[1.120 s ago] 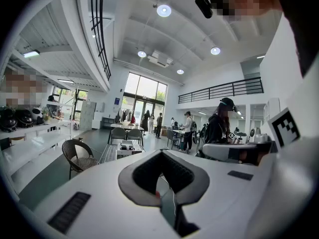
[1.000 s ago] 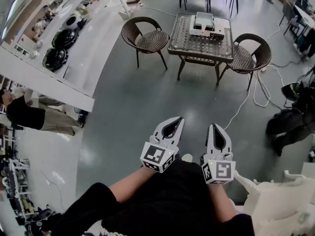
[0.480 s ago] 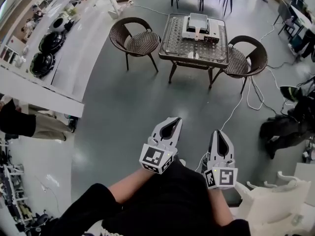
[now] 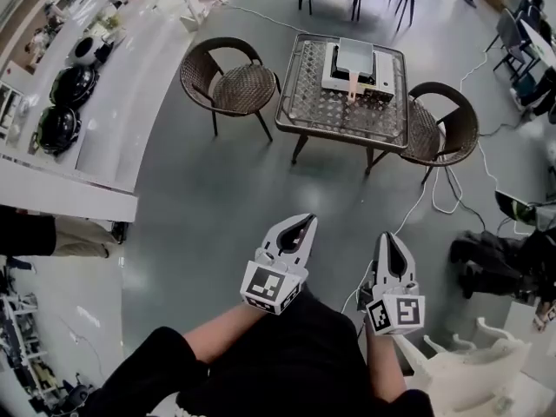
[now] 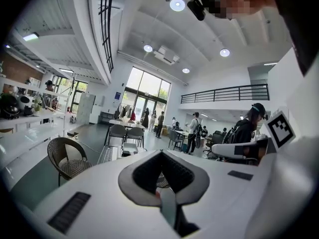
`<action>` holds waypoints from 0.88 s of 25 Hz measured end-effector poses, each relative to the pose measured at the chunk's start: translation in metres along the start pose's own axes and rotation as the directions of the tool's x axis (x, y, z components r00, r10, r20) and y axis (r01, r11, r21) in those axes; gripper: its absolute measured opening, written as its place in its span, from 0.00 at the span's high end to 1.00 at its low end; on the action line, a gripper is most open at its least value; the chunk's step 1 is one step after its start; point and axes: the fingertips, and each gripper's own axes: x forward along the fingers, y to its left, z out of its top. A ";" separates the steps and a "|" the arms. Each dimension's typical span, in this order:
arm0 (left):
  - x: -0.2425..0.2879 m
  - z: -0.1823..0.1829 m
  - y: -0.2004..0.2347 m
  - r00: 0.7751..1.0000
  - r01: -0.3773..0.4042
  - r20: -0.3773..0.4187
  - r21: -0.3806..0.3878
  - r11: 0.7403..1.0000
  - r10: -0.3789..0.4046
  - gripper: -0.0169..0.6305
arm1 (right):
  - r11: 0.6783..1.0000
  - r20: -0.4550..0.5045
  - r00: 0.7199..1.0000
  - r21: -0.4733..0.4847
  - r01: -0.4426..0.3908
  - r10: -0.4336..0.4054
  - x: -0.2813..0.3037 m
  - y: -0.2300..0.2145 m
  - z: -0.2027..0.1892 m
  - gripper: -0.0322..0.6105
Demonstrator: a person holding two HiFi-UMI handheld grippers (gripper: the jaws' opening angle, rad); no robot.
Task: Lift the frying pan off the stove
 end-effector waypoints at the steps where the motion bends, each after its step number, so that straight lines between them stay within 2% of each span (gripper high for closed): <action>1: 0.010 0.006 0.012 1.000 -0.003 0.001 -0.004 1.000 0.003 0.96 | 1.000 -0.027 1.000 -0.008 -0.010 0.010 0.016 0.000 0.002 0.90; 3: 0.028 0.018 0.033 1.000 -0.005 0.002 -0.006 1.000 0.005 0.97 | 0.999 -0.058 0.998 -0.034 -0.030 0.028 0.045 0.003 0.006 0.90; 8: 0.063 0.030 0.084 1.000 0.009 -0.016 -0.018 1.000 -0.010 0.97 | 0.995 -0.018 1.000 -0.095 -0.027 0.026 0.102 0.019 0.024 0.90; 12: 0.082 0.036 0.111 0.997 0.076 0.007 -0.064 0.995 -0.076 0.97 | 0.996 -0.064 0.997 -0.071 -0.048 0.044 0.149 0.028 0.025 0.90; 17: 0.095 0.043 0.149 0.993 0.117 0.021 -0.053 0.992 -0.116 0.96 | 0.996 -0.073 0.996 -0.066 -0.061 0.056 0.193 0.040 0.029 0.90; 22: 0.105 0.050 0.204 0.994 0.097 0.053 -0.063 0.993 -0.094 0.96 | 0.995 -0.066 0.997 -0.091 -0.046 0.040 0.225 0.053 0.034 0.90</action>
